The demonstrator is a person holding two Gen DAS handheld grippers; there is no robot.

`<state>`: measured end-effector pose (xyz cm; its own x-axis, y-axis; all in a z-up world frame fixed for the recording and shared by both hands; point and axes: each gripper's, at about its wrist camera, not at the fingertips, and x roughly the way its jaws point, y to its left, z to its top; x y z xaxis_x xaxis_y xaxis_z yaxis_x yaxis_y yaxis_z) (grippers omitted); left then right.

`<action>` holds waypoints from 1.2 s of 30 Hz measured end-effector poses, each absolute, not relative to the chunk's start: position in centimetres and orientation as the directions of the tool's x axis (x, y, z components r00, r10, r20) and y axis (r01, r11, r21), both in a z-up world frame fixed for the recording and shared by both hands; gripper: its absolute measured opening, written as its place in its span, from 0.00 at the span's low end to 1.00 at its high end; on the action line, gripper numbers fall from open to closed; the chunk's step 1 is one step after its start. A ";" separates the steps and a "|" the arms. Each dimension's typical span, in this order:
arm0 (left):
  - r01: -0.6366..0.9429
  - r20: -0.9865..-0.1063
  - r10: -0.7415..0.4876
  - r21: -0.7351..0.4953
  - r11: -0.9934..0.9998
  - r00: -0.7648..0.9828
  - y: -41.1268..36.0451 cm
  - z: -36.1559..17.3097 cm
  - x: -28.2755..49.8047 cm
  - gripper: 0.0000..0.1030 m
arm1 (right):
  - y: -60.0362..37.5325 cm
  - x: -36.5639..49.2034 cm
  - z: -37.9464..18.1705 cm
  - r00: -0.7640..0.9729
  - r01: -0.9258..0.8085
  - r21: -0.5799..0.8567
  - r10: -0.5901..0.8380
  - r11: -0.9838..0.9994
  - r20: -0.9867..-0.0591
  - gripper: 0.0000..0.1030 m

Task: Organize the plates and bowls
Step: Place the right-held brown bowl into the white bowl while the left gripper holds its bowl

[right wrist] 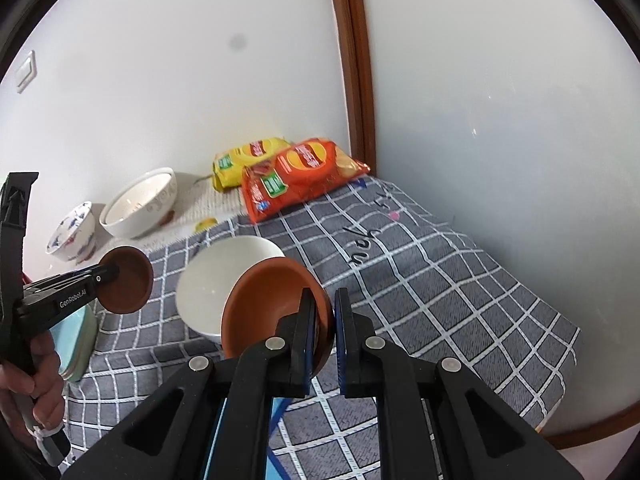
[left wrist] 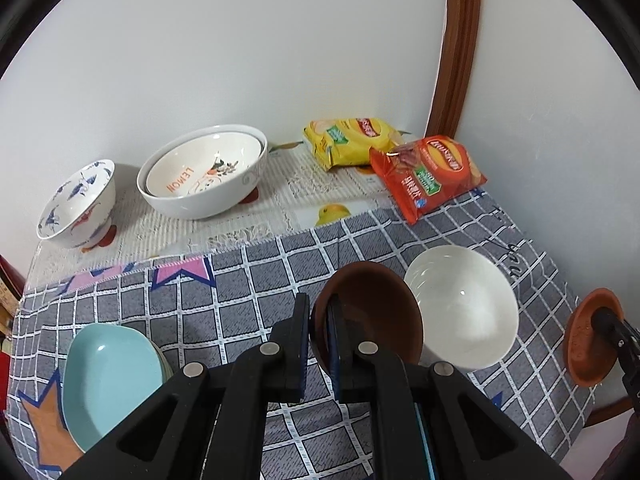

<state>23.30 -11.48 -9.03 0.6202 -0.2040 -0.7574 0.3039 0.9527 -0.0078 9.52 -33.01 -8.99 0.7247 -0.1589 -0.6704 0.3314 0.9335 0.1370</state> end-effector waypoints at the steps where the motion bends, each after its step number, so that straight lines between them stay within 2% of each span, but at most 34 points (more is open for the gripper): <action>1: 0.305 -0.756 -0.207 -0.010 0.952 0.621 -11.4 -8.9 23.3 0.08 | -32.9 9.5 -8.8 0.727 0.329 0.137 -0.158 0.934 -0.668 0.09; 21: 0.303 -0.748 -0.206 -0.007 0.953 0.631 -10.9 -8.2 23.9 0.08 | -31.5 11.1 -8.1 0.752 0.288 0.145 -0.130 0.947 -0.647 0.09; 36: 0.276 -0.777 -0.190 -0.022 0.961 0.600 -9.5 -10.5 26.1 0.08 | -29.9 16.3 -11.3 0.703 0.232 0.160 -0.052 0.959 -0.709 0.09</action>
